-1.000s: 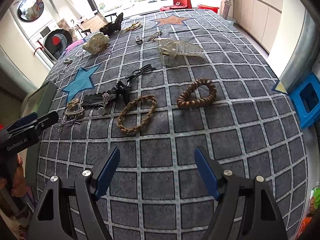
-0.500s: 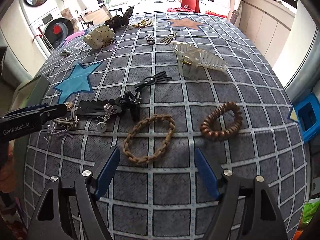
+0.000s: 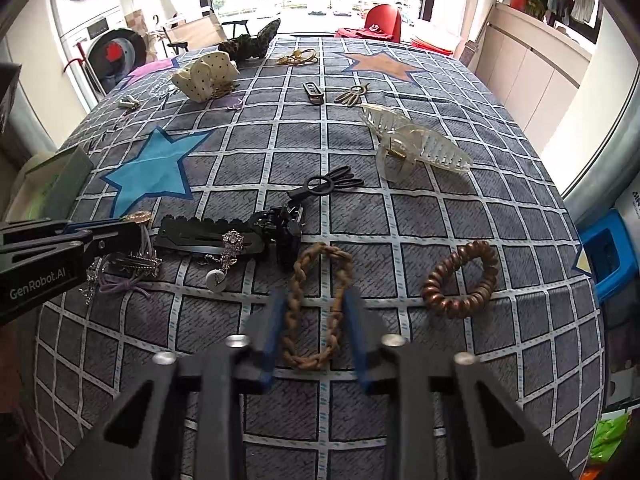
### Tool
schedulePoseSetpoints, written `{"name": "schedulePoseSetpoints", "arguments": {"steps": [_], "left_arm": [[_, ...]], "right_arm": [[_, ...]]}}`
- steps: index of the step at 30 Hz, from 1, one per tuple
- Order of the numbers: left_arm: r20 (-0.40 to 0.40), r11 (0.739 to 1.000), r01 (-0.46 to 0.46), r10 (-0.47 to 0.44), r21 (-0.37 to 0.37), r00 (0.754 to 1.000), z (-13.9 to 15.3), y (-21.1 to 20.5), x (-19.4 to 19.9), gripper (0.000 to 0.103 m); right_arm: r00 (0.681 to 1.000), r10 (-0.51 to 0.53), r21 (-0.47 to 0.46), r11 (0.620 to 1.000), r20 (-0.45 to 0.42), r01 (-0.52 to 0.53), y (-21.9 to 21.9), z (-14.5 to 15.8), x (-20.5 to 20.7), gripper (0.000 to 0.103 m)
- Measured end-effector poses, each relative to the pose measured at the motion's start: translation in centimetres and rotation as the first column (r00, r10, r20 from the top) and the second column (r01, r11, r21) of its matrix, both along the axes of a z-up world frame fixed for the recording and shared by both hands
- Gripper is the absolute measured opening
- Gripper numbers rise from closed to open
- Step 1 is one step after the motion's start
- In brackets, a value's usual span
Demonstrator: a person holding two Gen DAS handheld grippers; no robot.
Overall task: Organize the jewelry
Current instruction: 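Grasp the lilac hair tie with the left tool while the right tool grasps the braided brown bracelet, then carry both items into the tray and open both tools to drop them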
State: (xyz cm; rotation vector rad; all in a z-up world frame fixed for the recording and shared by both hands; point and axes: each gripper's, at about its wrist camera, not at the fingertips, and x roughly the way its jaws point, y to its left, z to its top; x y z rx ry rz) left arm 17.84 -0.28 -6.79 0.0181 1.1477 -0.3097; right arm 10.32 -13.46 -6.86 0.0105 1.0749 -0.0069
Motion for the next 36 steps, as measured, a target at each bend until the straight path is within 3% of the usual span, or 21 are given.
{"name": "schedulePoseSetpoints", "arguments": {"steps": [17, 36], "left_arm": [[0.169, 0.994, -0.072, 0.085, -0.081, 0.982, 6.1, 3.0, -5.1, 0.015], [0.227, 0.987, -0.054, 0.087, -0.151, 0.97, 8.2, 5.2, -11.0, 0.015]], "right_arm": [[0.998, -0.011, 0.16, 0.987, 0.062, 0.001, -1.9, 3.7, -3.7, 0.01], [0.995, 0.022, 0.167, 0.985, 0.094, -0.038, 0.0, 6.1, -7.2, 0.01]]}}
